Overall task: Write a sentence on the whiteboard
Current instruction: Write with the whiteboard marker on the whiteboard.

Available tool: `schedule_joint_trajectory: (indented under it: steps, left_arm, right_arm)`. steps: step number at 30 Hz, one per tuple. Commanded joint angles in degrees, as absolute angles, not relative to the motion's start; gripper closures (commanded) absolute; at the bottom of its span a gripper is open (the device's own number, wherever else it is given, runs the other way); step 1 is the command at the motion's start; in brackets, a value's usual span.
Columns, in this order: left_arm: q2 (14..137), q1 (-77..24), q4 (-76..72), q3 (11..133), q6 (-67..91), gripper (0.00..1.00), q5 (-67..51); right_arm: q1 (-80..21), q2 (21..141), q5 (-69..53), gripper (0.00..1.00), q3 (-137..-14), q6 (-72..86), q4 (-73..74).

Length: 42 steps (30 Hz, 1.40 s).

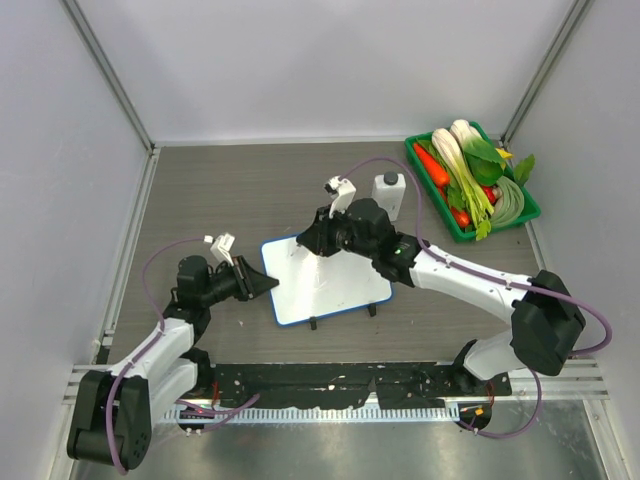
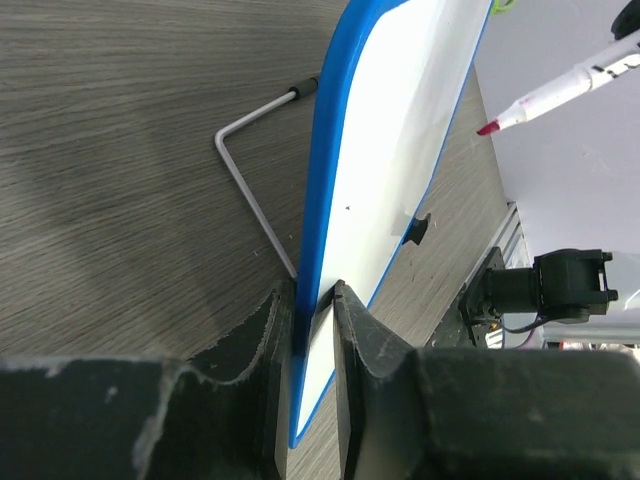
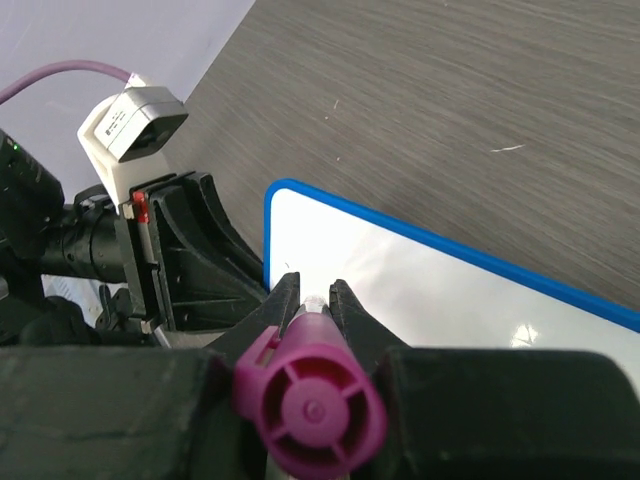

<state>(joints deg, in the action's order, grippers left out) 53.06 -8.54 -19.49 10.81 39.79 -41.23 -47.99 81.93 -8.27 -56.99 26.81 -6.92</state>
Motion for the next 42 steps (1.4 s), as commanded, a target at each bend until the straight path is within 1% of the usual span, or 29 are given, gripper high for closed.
schedule_joint_trajectory:
  steps: [1, 8, 20, 36, 42]
  left_arm:
    - [51.33, -8.70, -21.62, 10.46, 38.76, 0.92, -41.49]
    - [51.24, -8.61, -21.01, 10.63, 38.50, 1.00, -41.22]
    - [51.50, -8.61, -20.83, 10.81, 38.41, 1.00, -40.96]
    - [52.03, -8.61, -20.83, 10.81, 38.58, 1.00, -40.78]
    - [51.86, -8.61, -20.83, 10.72, 38.58, 1.00, -40.87]
  right_arm:
    - [-49.83, 80.16, 1.82, 0.99, -57.66, 25.14, -12.65]
    - [-50.71, 80.95, 5.44, 0.99, -57.13, 24.61, -15.55]
    - [-53.35, 82.53, 7.91, 0.99, -58.36, 22.50, -14.59]
    - [-53.88, 85.08, 10.37, 0.99, -59.33, 22.50, -13.36]
    - [-53.96, 86.31, 8.62, 0.99, -60.20, 22.59, -13.01]
